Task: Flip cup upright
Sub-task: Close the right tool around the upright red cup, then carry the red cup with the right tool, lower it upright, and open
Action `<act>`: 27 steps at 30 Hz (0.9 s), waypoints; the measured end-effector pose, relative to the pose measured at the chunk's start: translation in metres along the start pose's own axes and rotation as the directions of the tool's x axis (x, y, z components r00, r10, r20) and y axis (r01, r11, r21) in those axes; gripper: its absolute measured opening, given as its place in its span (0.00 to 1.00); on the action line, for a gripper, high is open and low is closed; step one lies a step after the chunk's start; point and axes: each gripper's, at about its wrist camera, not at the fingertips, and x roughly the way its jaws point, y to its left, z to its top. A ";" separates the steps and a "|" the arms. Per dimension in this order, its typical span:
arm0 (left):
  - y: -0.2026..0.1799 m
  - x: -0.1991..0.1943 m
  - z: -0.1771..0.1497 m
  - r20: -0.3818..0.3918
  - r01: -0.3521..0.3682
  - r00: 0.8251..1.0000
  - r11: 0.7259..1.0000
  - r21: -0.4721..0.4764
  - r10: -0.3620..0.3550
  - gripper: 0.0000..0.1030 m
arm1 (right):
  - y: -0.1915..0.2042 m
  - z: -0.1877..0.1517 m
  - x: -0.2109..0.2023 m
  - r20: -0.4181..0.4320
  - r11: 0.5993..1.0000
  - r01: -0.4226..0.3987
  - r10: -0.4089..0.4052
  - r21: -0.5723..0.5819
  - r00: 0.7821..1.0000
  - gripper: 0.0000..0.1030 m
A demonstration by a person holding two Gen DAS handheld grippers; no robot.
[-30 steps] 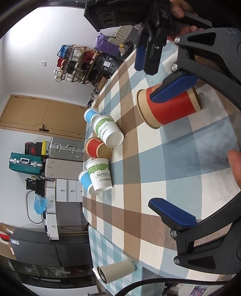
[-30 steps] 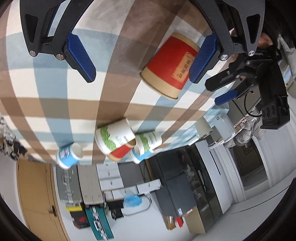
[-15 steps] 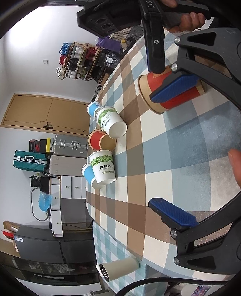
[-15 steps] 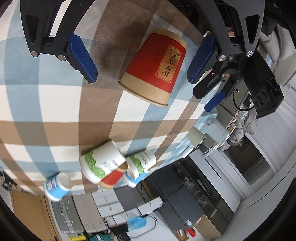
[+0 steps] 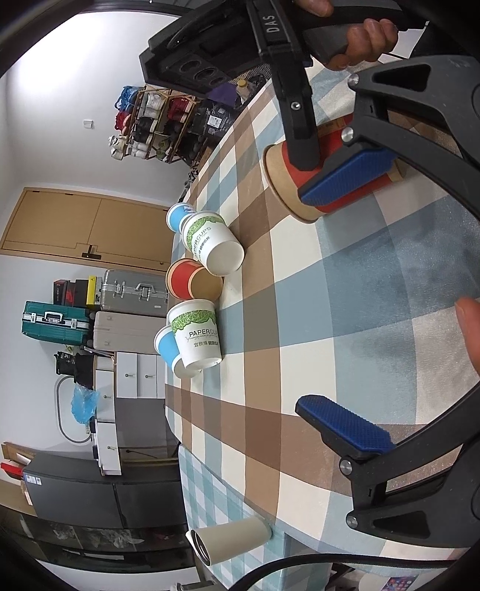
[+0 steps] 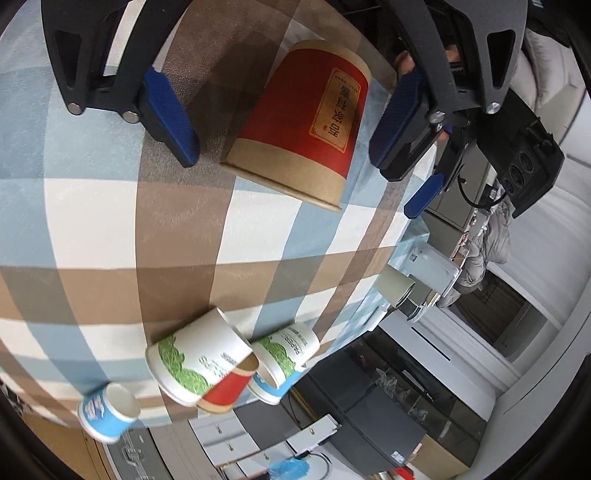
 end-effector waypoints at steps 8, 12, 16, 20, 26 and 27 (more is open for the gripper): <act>0.000 0.001 -0.001 0.000 0.000 1.000 1.000 -0.003 0.000 0.99 | -0.004 0.001 0.002 -0.041 0.996 -0.066 0.069 0.060 0.997 0.70; 0.000 0.000 0.000 0.000 0.000 1.000 1.000 0.001 0.000 0.99 | -0.001 0.000 0.001 -0.038 0.996 -0.069 0.071 0.052 0.997 0.68; 0.000 0.000 0.000 0.000 -0.001 1.000 1.000 -0.002 0.001 0.99 | 0.004 0.001 -0.004 -0.012 0.999 -0.043 0.043 0.020 0.999 0.68; 0.000 0.001 -0.001 -0.001 0.000 1.000 1.000 -0.004 0.000 0.99 | 0.020 0.004 -0.019 0.099 0.994 0.069 -0.061 -0.085 0.993 0.68; 0.000 0.002 -0.001 0.000 0.000 1.000 1.000 -0.003 0.000 0.99 | 0.045 0.006 -0.022 0.276 0.929 0.294 -0.229 -0.224 0.933 0.67; 0.000 0.002 -0.001 0.000 0.001 1.000 1.000 -0.003 -0.001 0.99 | 0.048 0.007 -0.020 0.296 0.918 0.316 -0.241 -0.238 0.924 0.67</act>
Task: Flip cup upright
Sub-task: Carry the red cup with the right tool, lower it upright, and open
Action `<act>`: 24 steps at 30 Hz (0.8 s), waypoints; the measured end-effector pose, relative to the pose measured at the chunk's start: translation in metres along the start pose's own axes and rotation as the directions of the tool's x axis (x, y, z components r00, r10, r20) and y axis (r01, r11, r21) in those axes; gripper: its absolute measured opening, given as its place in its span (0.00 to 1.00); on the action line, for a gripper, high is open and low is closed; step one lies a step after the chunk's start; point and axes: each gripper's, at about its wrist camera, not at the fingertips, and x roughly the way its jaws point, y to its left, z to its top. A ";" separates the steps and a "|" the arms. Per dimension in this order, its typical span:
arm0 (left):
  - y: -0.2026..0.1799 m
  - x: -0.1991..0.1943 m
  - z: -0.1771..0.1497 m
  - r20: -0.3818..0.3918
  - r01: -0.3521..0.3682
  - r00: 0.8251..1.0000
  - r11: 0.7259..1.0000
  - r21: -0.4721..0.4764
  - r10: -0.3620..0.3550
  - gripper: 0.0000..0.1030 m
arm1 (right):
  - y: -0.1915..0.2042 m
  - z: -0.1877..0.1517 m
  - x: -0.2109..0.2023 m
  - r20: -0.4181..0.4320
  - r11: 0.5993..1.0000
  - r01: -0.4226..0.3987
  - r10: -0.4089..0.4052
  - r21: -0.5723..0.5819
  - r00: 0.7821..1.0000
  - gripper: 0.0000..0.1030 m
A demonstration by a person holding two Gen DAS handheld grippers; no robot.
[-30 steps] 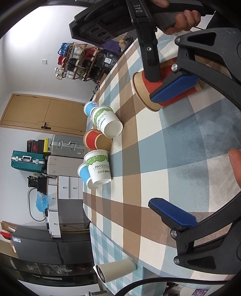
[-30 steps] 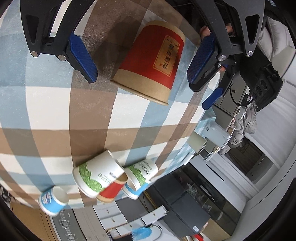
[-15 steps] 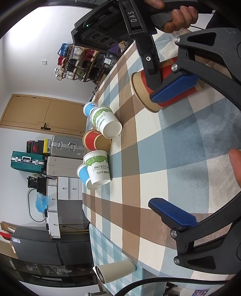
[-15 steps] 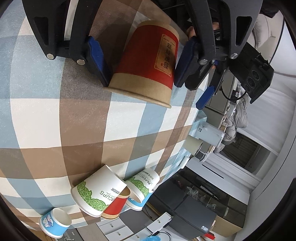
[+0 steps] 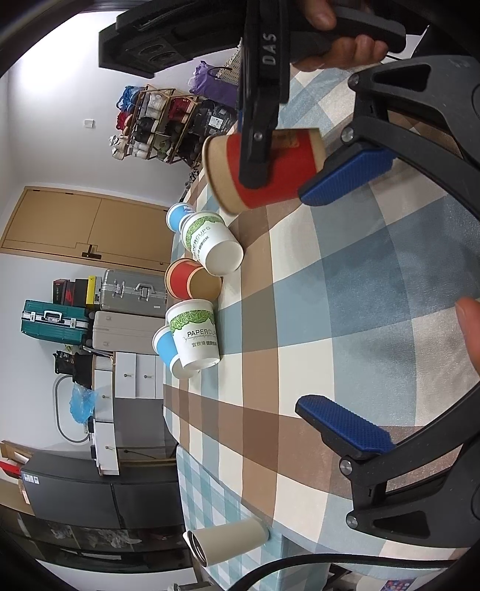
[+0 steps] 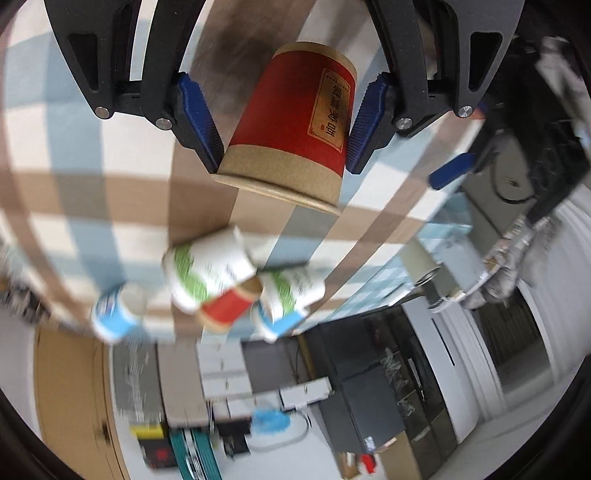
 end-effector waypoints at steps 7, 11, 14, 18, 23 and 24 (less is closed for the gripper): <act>0.000 0.004 -0.003 -0.006 0.008 1.000 1.000 -0.008 -0.008 0.99 | 0.010 0.009 0.016 0.029 0.996 0.062 -0.061 -0.061 0.998 0.67; 0.000 0.004 -0.003 -0.007 0.010 1.000 1.000 -0.008 -0.010 0.99 | 0.013 0.010 0.024 0.025 0.994 0.085 -0.083 -0.075 0.996 0.66; 0.000 0.005 -0.003 -0.006 0.012 1.000 1.000 -0.009 -0.012 0.99 | 0.014 0.008 0.027 0.022 0.993 0.085 -0.084 -0.079 0.996 0.65; 0.000 0.005 -0.003 -0.007 0.011 1.000 1.000 -0.009 -0.011 0.99 | 0.015 0.007 0.024 0.022 0.993 0.082 -0.081 -0.086 0.996 0.65; 0.000 0.006 -0.004 -0.006 0.014 1.000 1.000 -0.011 -0.014 0.99 | 0.020 -0.001 0.016 0.027 0.991 0.057 -0.054 -0.119 0.998 0.63; 0.001 0.005 -0.004 -0.007 0.014 1.000 1.000 -0.010 -0.014 0.99 | 0.021 -0.004 0.013 0.031 0.990 0.053 -0.050 -0.132 0.998 0.63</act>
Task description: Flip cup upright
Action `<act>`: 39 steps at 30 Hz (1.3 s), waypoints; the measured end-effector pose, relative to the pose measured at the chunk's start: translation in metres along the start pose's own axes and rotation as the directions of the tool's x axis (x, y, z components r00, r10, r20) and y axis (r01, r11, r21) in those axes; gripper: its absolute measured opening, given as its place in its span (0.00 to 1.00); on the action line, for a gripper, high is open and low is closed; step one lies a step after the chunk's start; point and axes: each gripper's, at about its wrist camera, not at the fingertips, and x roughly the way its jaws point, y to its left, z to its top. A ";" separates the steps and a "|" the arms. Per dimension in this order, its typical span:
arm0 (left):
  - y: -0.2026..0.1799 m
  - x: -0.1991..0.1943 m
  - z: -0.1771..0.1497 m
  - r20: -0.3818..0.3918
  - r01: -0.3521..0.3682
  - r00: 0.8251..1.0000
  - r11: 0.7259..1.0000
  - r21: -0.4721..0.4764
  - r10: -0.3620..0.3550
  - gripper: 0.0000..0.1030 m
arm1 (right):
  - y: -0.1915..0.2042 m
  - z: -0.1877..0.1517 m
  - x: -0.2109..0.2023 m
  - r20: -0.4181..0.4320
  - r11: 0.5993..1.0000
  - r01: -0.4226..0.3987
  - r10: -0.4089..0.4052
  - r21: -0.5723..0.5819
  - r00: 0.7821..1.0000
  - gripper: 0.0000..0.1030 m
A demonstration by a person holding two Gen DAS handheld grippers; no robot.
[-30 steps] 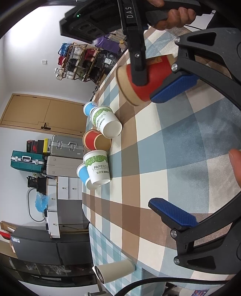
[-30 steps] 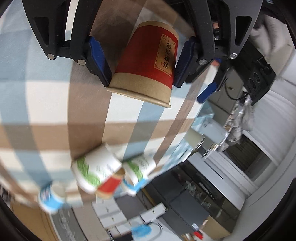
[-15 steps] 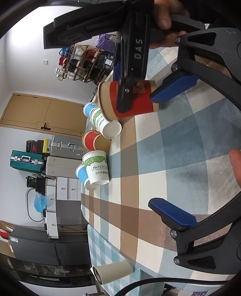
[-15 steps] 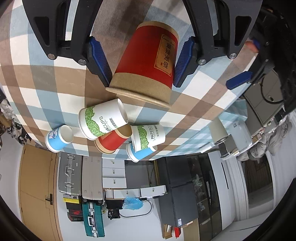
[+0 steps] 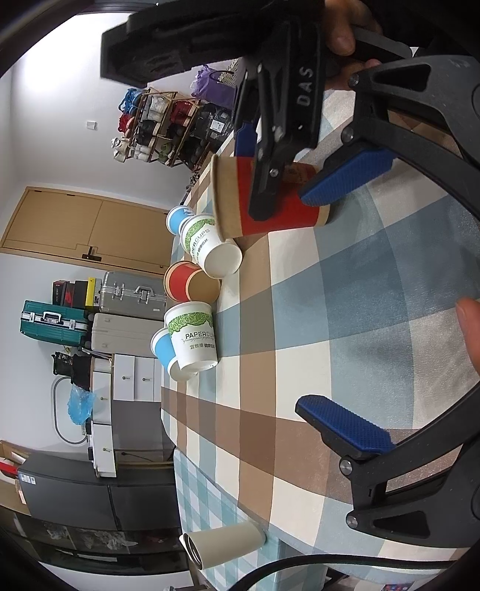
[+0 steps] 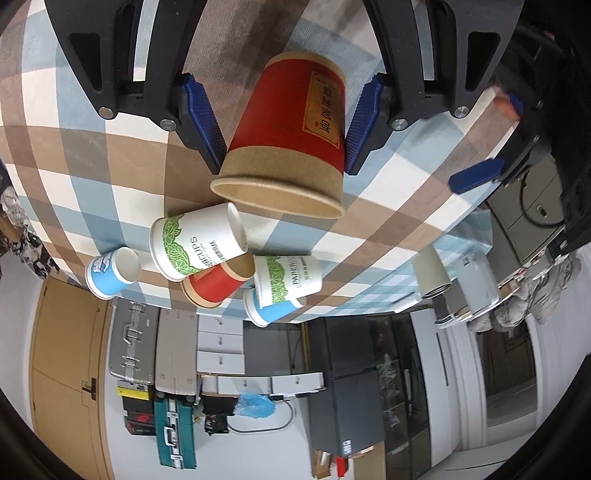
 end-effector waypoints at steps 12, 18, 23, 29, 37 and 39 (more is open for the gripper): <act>-0.001 -0.002 0.001 0.017 0.014 1.000 1.000 -0.006 -0.014 0.99 | 0.007 -0.031 -0.022 0.045 0.996 -0.022 0.026 -0.084 0.999 0.63; -0.001 -0.003 0.001 0.017 0.015 1.000 1.000 -0.004 -0.015 0.99 | 0.011 -0.038 -0.021 0.043 0.994 -0.036 0.041 -0.102 0.998 0.63; -0.001 -0.003 0.001 0.025 0.014 1.000 1.000 -0.006 -0.013 0.99 | 0.009 -0.037 -0.024 0.048 0.994 -0.033 0.038 -0.104 0.998 0.73; -0.007 -0.009 0.004 0.063 -0.001 0.998 1.000 0.011 0.001 0.99 | -0.005 -0.041 -0.048 0.133 0.993 -0.090 0.100 -0.083 0.986 0.96; -0.023 -0.016 0.006 0.134 0.046 0.990 0.998 0.037 -0.050 0.99 | -0.023 -0.052 -0.083 0.291 0.990 -0.122 0.137 -0.068 0.947 1.00; -0.026 -0.018 0.005 0.139 0.046 0.989 0.998 0.044 -0.052 0.99 | -0.028 -0.055 -0.085 0.304 0.991 -0.121 0.134 -0.059 0.943 1.00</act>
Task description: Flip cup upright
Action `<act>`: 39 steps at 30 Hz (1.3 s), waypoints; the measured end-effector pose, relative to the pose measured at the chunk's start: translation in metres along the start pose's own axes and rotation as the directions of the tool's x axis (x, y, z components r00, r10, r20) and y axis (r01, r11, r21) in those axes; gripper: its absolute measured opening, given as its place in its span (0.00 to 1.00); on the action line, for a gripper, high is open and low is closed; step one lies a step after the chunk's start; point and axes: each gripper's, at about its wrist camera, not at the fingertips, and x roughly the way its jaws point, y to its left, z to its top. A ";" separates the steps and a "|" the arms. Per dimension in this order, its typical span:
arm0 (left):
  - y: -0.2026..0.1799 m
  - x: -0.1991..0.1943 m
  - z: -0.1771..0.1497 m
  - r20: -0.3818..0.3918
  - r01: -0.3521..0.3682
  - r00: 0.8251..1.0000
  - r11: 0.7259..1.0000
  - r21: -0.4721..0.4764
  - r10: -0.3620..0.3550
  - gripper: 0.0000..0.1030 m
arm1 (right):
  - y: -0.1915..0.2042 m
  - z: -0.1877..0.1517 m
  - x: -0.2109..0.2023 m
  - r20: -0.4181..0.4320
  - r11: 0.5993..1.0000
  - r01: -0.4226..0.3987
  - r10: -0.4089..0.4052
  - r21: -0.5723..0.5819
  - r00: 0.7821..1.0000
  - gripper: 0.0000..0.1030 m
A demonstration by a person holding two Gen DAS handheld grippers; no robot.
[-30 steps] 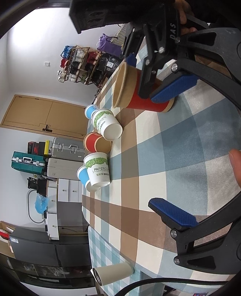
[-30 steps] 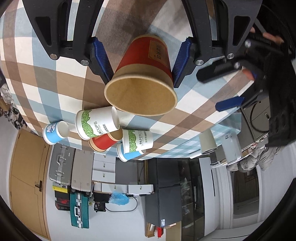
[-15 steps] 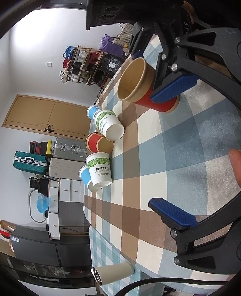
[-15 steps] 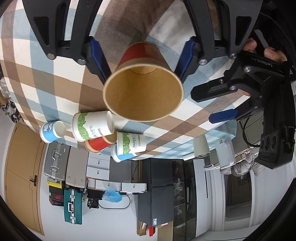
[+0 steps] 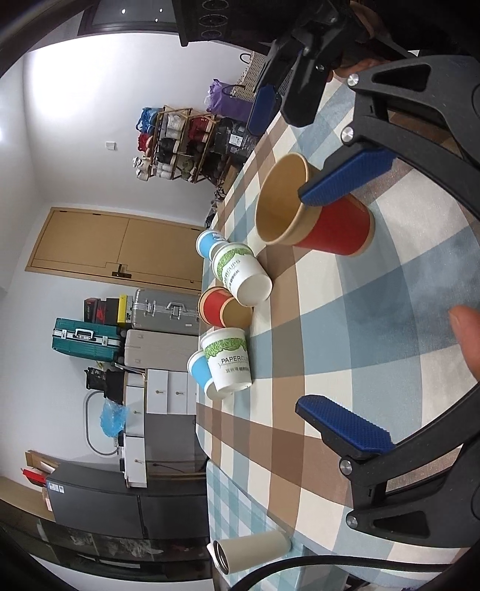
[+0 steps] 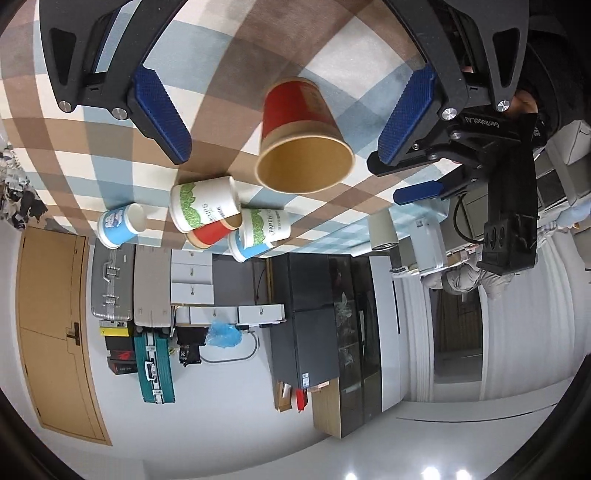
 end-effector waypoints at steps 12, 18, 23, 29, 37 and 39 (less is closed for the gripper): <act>-0.005 0.002 -0.004 0.007 -0.012 1.000 1.000 0.011 0.012 0.99 | -0.005 -0.008 -0.003 -0.003 1.000 -0.008 0.008 0.024 1.000 1.00; -0.004 0.003 -0.005 0.006 -0.013 1.000 1.000 0.011 0.013 0.99 | -0.002 -0.010 -0.002 -0.015 1.000 -0.004 0.004 0.005 1.000 1.00; -0.005 0.005 -0.006 0.007 -0.012 1.000 1.000 0.009 0.012 0.99 | -0.002 -0.011 0.000 -0.021 1.000 -0.006 0.006 0.006 1.000 1.00; -0.003 0.005 -0.006 0.008 -0.013 1.000 1.000 0.010 0.013 0.99 | -0.001 -0.011 0.000 -0.018 1.000 -0.007 0.008 0.006 1.000 1.00; -0.003 0.006 -0.006 0.008 -0.012 1.000 1.000 0.010 0.012 0.99 | -0.001 -0.011 0.000 -0.019 1.000 -0.007 0.007 0.006 1.000 1.00; -0.003 0.005 -0.006 0.008 -0.012 1.000 1.000 0.010 0.012 0.99 | -0.001 -0.011 0.001 -0.022 1.000 -0.007 0.007 0.006 1.000 1.00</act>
